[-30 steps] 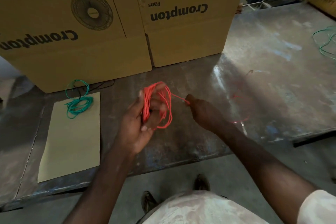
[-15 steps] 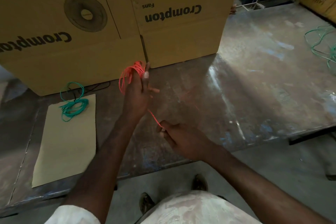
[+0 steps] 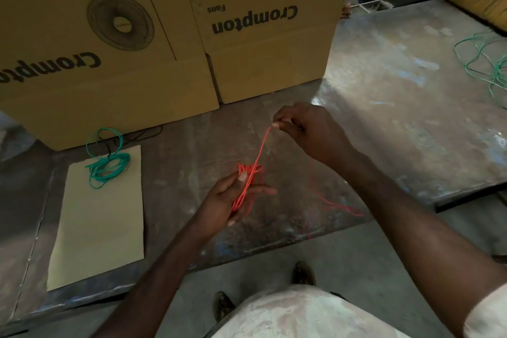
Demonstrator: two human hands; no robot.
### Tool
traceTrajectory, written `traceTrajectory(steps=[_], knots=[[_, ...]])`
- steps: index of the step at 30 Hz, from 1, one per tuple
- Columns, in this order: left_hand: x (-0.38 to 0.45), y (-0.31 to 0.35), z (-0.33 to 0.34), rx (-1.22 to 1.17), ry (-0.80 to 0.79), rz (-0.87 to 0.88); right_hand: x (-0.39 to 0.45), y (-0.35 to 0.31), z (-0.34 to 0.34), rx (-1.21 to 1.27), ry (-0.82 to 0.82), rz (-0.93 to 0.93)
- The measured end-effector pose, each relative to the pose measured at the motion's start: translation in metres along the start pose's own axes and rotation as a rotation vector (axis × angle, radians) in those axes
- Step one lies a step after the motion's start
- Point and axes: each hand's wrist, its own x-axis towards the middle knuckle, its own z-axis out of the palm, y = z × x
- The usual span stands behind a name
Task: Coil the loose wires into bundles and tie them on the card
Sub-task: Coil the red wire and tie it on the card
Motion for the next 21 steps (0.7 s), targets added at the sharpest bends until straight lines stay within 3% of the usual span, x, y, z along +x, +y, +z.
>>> traceTrajectory(steps=[5, 10, 13, 16, 19, 21], knots=[[-0.006, 0.026, 0.002, -0.480, -0.008, 0.062, 0.001, 0.012, 0.035, 0.137, -0.008, 0.045], [0.004, 0.065, -0.014, -0.738, -0.065, 0.249, -0.018, -0.010, 0.059, 0.359, -0.071, 0.090], [0.019, 0.087, -0.026, -0.671, 0.054, 0.408, -0.033, -0.020, 0.069, 0.357, -0.198, 0.109], [0.032, 0.109, -0.032, -0.557, 0.287, 0.517, -0.050, -0.029, 0.077, 0.309, -0.356, 0.071], [0.047, 0.119, -0.039, -0.219, 0.540, 0.596, -0.062, -0.047, 0.071, 0.269, -0.464, -0.001], [0.058, 0.116, -0.048, 0.117, 0.618, 0.609, -0.065, -0.063, 0.060, 0.281, -0.519, -0.038]])
